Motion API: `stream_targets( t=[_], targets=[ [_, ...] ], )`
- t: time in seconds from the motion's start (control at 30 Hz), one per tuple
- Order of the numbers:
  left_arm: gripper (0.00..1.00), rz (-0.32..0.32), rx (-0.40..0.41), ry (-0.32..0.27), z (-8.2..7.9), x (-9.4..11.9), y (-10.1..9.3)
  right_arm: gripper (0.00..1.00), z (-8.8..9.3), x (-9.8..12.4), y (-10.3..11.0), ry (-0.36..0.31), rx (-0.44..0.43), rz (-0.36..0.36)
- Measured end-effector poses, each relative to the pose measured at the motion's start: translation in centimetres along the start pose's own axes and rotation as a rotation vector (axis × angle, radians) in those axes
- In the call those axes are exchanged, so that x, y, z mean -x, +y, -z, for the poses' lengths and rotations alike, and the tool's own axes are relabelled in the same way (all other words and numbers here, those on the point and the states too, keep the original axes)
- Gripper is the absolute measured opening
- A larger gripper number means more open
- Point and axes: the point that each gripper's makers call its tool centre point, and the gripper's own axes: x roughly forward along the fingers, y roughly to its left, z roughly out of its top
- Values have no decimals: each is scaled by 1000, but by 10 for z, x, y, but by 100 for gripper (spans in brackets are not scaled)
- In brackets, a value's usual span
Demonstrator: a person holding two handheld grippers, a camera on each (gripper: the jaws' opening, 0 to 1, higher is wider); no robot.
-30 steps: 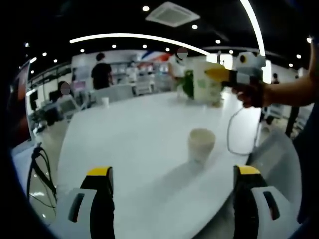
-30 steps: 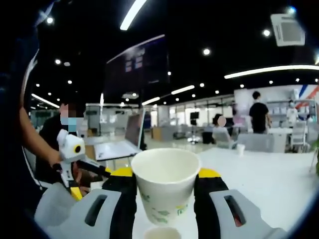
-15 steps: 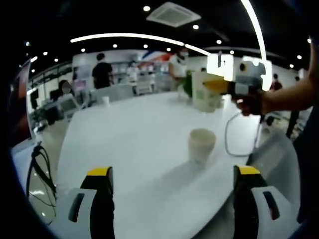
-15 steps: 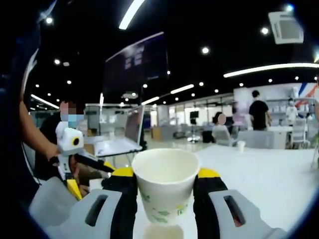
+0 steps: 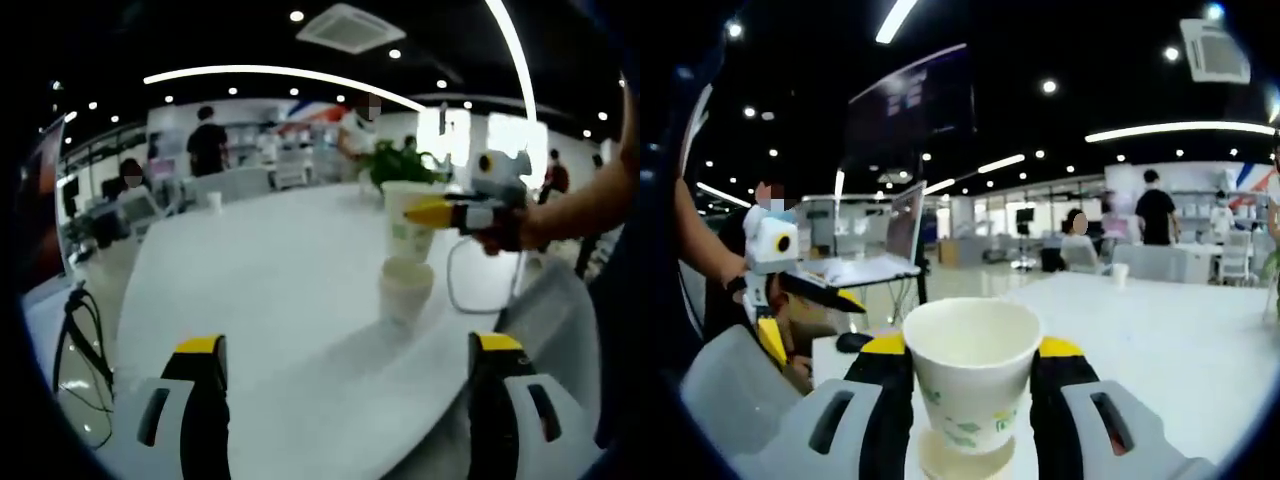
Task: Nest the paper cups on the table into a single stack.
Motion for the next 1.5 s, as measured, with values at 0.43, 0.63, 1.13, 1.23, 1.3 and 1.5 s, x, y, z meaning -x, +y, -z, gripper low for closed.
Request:
stream_targets(
  t=[0.43,0.63,1.13,1.23,1.3,1.5],
  targets=[
    [98,-6,0,4,1,3,1,43,23,-3,0,33,-20,18],
    [98,-5,3,7,3,4,1,43,32,-4,-2,48,-35,46],
    [98,2,-1,10,3,2,0,44,60,-6,-2,125,-41,73],
    [98,-2,-4,9,3,2,1,44,64,-6,-1,139,-42,73],
    [98,0,0,9,3,2,1,44,68,-5,-1,153,-43,75],
    [98,5,-3,13,4,1,-1,45,71,-5,-3,177,0,84]
  ],
)
